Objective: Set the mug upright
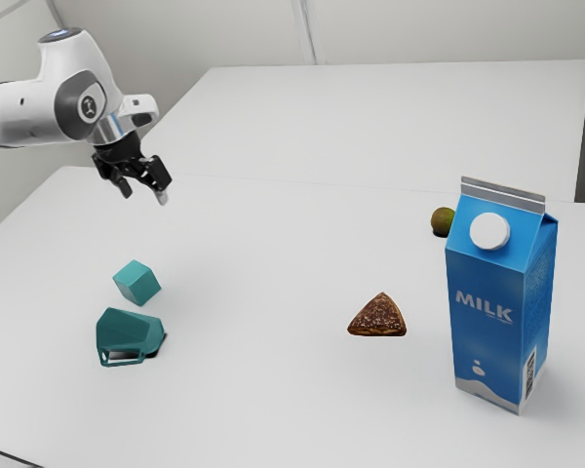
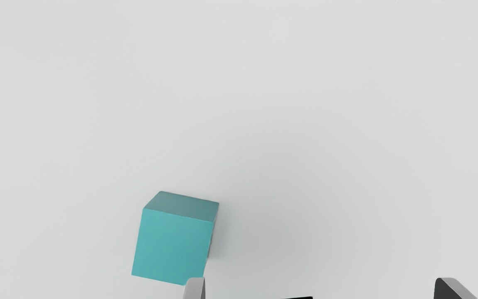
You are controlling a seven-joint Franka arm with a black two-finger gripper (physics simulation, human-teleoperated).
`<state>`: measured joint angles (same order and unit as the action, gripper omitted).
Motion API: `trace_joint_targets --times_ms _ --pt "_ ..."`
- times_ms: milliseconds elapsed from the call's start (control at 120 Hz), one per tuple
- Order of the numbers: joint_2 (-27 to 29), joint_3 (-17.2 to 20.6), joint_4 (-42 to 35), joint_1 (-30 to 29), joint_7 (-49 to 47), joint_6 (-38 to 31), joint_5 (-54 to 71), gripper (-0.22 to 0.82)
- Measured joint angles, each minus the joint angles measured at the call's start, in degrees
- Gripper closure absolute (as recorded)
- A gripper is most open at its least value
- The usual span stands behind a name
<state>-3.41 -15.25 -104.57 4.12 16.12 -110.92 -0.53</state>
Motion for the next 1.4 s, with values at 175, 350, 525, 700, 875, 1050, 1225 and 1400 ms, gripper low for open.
trace_joint_targets --times_ms 175,350,525,700,875,1050,1225,1400 --pt "3.06 -0.13 -2.92 0.73 -0.11 0.27 -0.11 0.00" --pt "0.34 -0.05 -4.00 -1.94 4.37 2.77 -7.64 0.00" --pt "-3.26 -0.47 -3.42 -14.08 10.35 6.87 -11.76 0.00" --pt "-8.28 -0.55 -0.41 -15.80 15.05 12.16 -13.11 0.00" --pt "-14.65 -0.65 0.40 -20.44 18.50 17.20 -18.05 0.00" --pt "-17.65 -0.66 0.18 -23.41 20.88 20.78 -23.98 0.00" --pt "-19.35 -0.65 -1.29 -24.69 22.27 23.12 -28.65 0.00" --pt "-19.56 -0.74 -3.71 -25.81 22.40 24.04 -32.25 0.00"
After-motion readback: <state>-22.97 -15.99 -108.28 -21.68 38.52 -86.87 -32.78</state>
